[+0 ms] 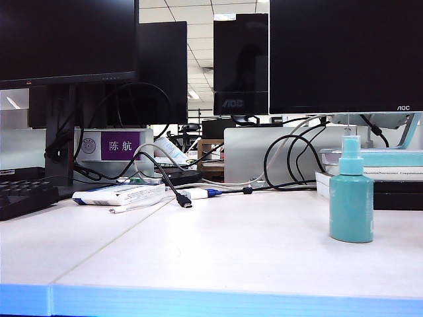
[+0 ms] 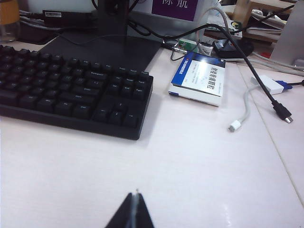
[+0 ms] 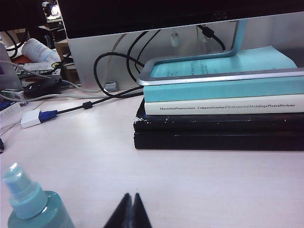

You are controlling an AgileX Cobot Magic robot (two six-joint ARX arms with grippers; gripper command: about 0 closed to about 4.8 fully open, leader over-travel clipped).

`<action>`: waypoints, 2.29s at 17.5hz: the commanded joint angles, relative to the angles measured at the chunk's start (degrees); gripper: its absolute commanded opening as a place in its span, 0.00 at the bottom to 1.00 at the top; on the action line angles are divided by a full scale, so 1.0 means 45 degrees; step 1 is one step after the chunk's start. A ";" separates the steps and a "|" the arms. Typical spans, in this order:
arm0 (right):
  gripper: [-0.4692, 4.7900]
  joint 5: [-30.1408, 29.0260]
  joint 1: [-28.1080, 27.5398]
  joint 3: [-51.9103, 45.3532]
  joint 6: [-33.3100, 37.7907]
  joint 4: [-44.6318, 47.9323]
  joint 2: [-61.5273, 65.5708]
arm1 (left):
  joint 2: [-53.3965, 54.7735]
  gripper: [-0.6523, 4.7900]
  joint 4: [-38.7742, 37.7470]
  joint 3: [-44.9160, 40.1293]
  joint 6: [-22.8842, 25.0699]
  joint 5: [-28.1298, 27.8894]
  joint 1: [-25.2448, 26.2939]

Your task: Pick up the sprayer with the left hand and remove the lid with the right hand then place it on the table.

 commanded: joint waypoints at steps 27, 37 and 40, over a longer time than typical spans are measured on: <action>1.00 -0.4813 -0.0044 0.5270 0.2807 0.2084 0.9831 | 2.2760 1.00 0.7864 1.2026 0.4027 1.0248 -0.5804; 1.00 -0.5518 -0.0661 0.5294 0.2293 0.2837 1.1152 | 2.5519 1.00 0.7203 1.4751 0.4605 1.1696 -0.7951; 1.00 -0.5741 -0.0801 0.5319 0.2297 0.2905 1.1152 | 2.6699 1.00 0.6790 1.5718 0.4658 1.2143 -0.8689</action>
